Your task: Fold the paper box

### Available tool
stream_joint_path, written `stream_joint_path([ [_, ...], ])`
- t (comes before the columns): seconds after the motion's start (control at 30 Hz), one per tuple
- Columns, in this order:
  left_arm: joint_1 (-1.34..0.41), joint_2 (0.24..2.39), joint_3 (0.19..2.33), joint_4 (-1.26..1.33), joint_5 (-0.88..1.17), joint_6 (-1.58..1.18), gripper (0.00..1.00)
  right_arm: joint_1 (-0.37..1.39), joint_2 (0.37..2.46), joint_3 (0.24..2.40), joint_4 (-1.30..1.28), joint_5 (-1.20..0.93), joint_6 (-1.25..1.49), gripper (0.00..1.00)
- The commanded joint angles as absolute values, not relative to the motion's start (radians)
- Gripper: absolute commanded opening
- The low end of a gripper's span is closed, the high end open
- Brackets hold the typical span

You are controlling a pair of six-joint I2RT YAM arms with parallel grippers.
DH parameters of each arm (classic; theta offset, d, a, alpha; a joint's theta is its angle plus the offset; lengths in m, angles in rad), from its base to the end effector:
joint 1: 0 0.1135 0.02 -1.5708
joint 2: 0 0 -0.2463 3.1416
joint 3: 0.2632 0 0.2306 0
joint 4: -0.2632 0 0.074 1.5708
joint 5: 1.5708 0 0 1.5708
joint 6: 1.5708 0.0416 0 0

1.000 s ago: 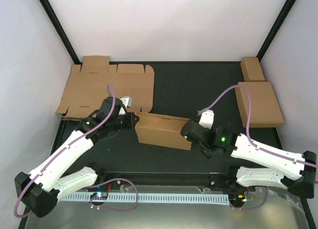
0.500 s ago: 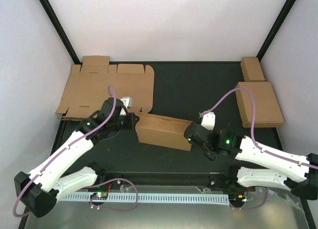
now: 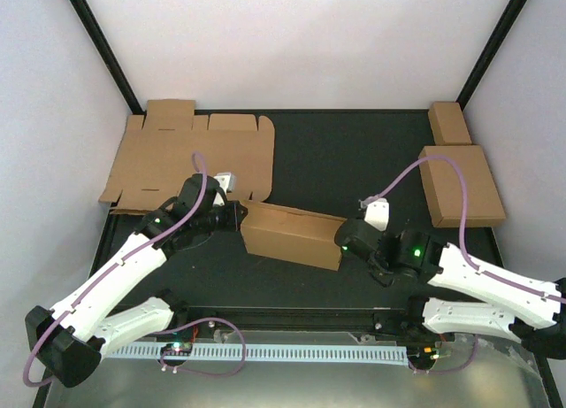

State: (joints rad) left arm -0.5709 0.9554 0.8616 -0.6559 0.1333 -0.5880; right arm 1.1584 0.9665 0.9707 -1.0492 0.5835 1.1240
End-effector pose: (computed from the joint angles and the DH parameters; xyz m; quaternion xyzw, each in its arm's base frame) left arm 0.1564 -0.1070 0.2750 0.0188 0.9151 -0.2692 0.2998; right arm 0.0839 0.1347 0.2831 0.0588 0.9260 0.1106 0.3562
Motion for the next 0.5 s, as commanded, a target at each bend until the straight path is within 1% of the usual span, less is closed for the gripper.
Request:
stream_joint_path([
  [0.0,-0.573,0.965,0.878,-0.719,0.124,-0.583,0.05,1.163,0.949,1.029,-1.074,0.605,1.106,0.48],
  [0.17,-0.574,0.964,0.877,-0.717,0.135,-0.585,0.05,1.163,0.955,1.075,-1.082,0.600,1.086,0.47],
  [0.23,-0.575,0.963,0.877,-0.718,0.133,-0.585,0.05,1.163,0.962,1.086,-1.093,0.610,1.091,0.45],
  [0.47,-0.576,0.965,0.877,-0.719,0.132,-0.588,0.05,1.163,0.996,1.093,-1.120,0.592,1.126,0.26],
])
